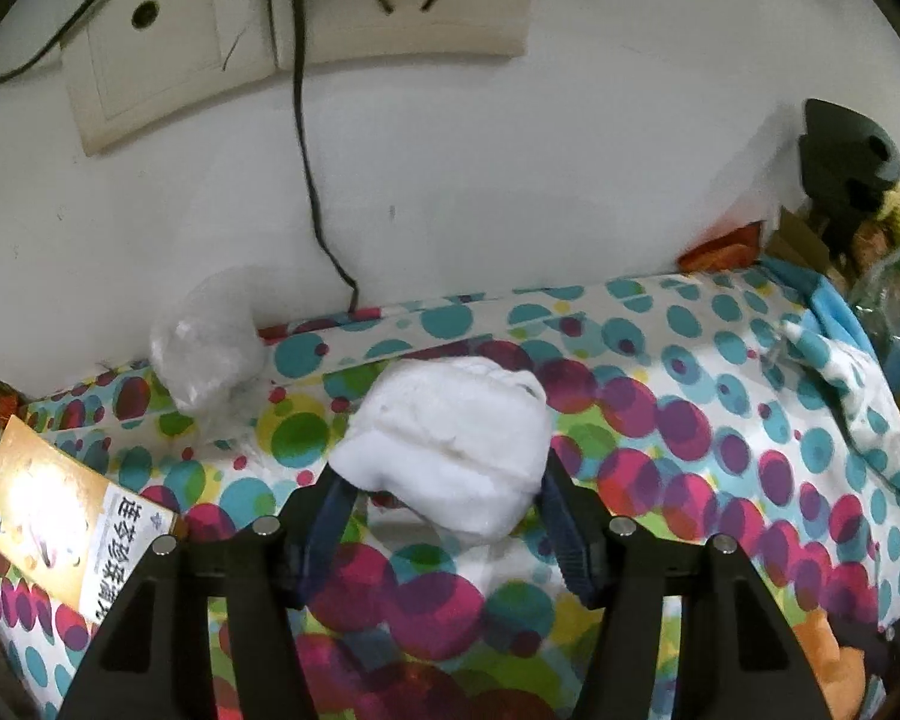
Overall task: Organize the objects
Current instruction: 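Carry the white sock ball with the left gripper over the red tray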
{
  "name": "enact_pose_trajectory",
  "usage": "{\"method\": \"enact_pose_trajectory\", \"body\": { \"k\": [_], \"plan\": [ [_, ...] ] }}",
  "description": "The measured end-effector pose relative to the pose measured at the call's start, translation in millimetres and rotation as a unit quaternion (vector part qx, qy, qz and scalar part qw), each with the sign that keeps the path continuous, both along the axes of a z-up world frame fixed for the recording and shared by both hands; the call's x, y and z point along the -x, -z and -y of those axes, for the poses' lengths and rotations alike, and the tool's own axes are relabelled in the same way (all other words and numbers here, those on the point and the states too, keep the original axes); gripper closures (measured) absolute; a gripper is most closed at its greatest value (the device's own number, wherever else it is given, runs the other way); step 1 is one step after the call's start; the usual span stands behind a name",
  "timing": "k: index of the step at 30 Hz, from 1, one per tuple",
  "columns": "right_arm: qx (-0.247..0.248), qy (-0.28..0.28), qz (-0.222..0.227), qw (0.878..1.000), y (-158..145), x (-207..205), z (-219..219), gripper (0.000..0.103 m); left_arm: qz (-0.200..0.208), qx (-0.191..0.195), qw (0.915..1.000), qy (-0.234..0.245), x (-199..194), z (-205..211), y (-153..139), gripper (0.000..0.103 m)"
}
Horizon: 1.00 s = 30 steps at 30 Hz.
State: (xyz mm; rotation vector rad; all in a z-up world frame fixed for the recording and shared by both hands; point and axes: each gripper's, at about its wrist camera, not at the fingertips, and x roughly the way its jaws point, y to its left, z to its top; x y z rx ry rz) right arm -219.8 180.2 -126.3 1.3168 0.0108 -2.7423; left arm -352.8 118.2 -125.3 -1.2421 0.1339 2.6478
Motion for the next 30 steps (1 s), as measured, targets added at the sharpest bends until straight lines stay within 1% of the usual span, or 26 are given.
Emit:
{"method": "enact_pose_trajectory", "body": {
  "k": [9, 15, 20, 25, 30],
  "plan": [
    [-0.002, 0.0, 0.001, 1.0, 0, 0, 1, 0.048, 0.001, -0.003, 0.9999, 0.016, -30, -6, -4, 0.042],
    [-0.002, 0.001, 0.001, 1.0, -1, 0, 1, 0.048, 0.008, -0.007, 0.9999, 0.008, -49, 6, -1, 0.042],
    [-0.004, 0.001, 0.001, 1.0, -1, 1, 3, 0.048, 0.011, -0.019, 0.9997, -0.011, -69, 18, 0, 0.042],
    [-0.005, 0.002, 0.001, 1.0, -1, 1, 2, 0.047, 0.011, -0.009, 0.9998, -0.013, -94, 22, 1, 0.042],
    [-0.007, 0.004, 0.001, 1.0, -2, 2, 3, 0.047, 0.012, -0.009, 0.9998, -0.013, -119, 28, 0, 0.042]
  ]
}}
